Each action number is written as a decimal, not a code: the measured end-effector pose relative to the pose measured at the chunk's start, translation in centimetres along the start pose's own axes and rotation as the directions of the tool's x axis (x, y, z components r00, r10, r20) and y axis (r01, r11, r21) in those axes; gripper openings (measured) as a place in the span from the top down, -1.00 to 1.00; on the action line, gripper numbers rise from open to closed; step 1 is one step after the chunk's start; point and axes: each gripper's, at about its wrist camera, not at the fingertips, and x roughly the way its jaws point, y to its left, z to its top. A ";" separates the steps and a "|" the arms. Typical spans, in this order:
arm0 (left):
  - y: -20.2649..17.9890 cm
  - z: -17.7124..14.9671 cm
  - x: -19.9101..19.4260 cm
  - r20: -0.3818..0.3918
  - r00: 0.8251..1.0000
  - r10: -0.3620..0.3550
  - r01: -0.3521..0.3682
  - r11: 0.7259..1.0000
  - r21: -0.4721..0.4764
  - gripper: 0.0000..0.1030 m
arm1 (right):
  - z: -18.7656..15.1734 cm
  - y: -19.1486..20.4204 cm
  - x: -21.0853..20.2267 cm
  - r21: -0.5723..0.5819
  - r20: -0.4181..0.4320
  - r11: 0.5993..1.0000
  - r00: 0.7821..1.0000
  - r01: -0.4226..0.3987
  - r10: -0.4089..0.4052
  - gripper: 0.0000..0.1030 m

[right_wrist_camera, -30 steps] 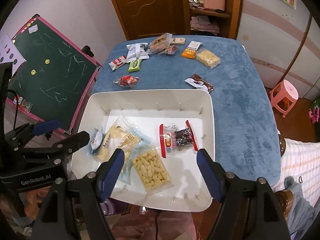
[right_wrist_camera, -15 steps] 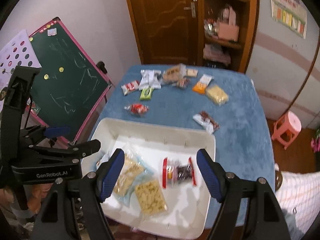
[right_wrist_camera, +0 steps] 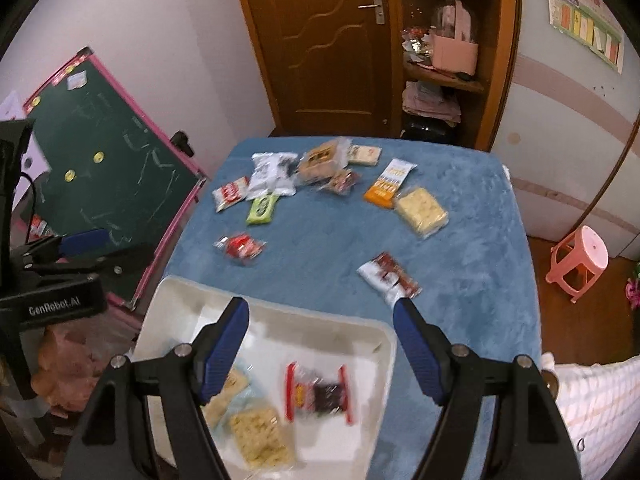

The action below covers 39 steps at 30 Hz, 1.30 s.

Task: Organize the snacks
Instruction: 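Move both open tools back over the snacks on the table, then grasp the red candy bag with the left tool while the right tool grasps the chocolate wafer pack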

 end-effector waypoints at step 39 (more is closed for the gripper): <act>5.1 2.2 26.3 -0.446 0.893 -0.064 -0.199 0.834 -0.516 -0.70 | 2.2 -8.8 22.0 -0.155 -0.364 0.985 0.931 -0.076 0.015 -0.46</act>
